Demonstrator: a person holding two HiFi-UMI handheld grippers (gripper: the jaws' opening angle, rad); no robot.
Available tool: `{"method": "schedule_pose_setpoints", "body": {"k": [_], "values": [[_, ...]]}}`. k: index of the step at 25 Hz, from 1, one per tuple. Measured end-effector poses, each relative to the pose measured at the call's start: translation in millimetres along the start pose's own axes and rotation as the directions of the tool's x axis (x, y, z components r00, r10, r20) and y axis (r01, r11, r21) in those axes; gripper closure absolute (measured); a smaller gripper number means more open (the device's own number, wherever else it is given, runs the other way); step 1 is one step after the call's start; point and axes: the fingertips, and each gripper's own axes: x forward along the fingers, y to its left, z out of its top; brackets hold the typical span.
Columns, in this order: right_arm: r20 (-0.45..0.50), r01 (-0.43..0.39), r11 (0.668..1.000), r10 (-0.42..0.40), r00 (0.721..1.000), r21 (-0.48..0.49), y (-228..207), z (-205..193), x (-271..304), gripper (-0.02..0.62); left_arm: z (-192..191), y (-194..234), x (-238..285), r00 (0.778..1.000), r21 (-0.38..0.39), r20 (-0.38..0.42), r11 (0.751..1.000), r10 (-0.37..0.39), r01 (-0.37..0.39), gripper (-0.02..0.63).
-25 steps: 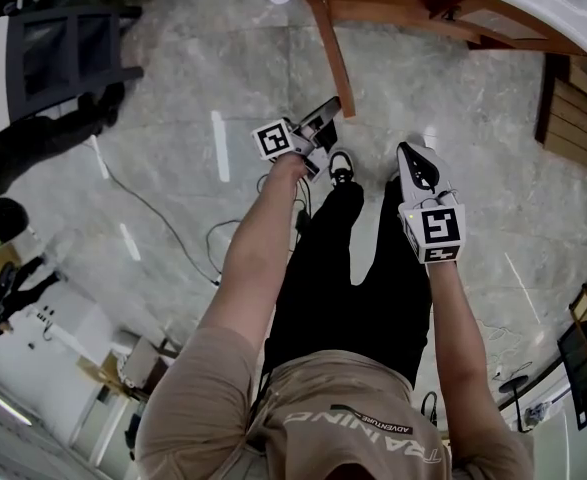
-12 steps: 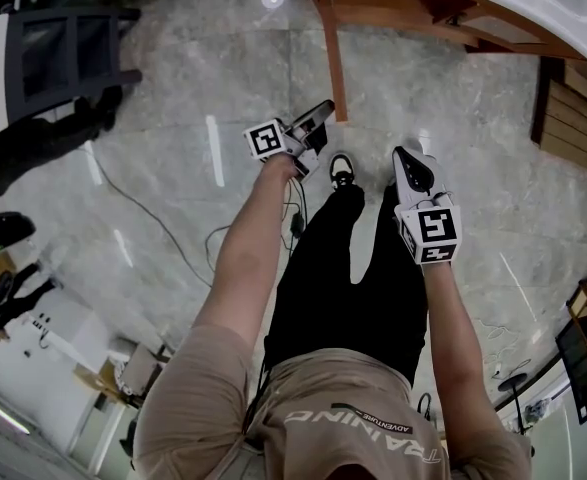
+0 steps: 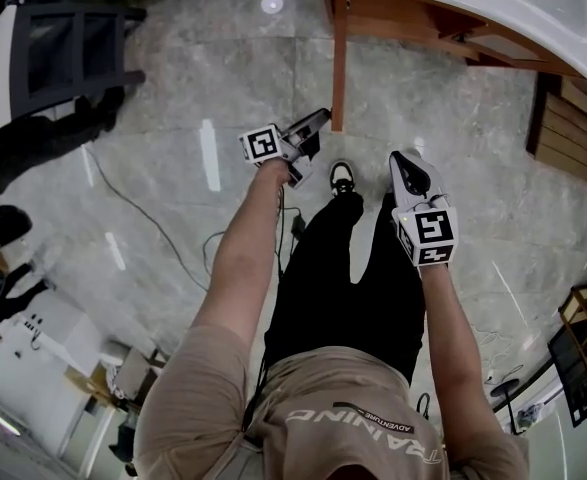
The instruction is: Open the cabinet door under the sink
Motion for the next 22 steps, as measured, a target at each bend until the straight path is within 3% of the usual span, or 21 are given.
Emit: {"method": "schedule_pose_setpoints", "body": {"k": [4, 11, 12, 14, 17, 22], "values": [[-0.004, 0.005, 1.0, -0.005, 1.0, -0.009, 1.1, 6.5, -3.1, 0.592, -0.2, -3.0, 1.0, 1.0, -0.015, -0.024, 1.0, -0.006, 0.006, 0.505], [-0.023, 0.005, 1.0, -0.005, 1.0, -0.011, 0.3, 12.2, -28.3, 0.592, -5.0, -10.6, -3.7, 1.0, -0.036, 0.009, 0.999, -0.011, 0.012, 0.499], [-0.027, 0.003, 1.0, -0.003, 1.0, -0.012, -0.5, 12.7, -32.5, 0.592, -10.0, -10.2, -6.8, 1.0, -0.031, 0.003, 0.999, 0.007, -0.007, 0.513], [-0.029, 0.001, 1.0, -0.002, 1.0, -0.012, -2.5, 14.0, -40.7, 0.592, -21.6, 1.7, -21.2, 0.993, 0.038, -0.019, 0.992, 0.118, -0.117, 0.567], [-0.022, 0.002, 1.0, -0.003, 1.0, -0.018, -9.2, 17.3, -49.4, 0.592, -41.0, 16.1, -42.2, 0.946, 0.217, -0.028, 0.926, 0.323, -0.31, 0.594], [-0.017, 0.008, 1.0, -0.009, 1.0, -0.024, -17.0, 19.2, -67.8, 0.592, -81.0, -23.6, -35.9, 0.907, 0.447, -0.016, 0.815, 0.42, -0.369, 0.594]]}}
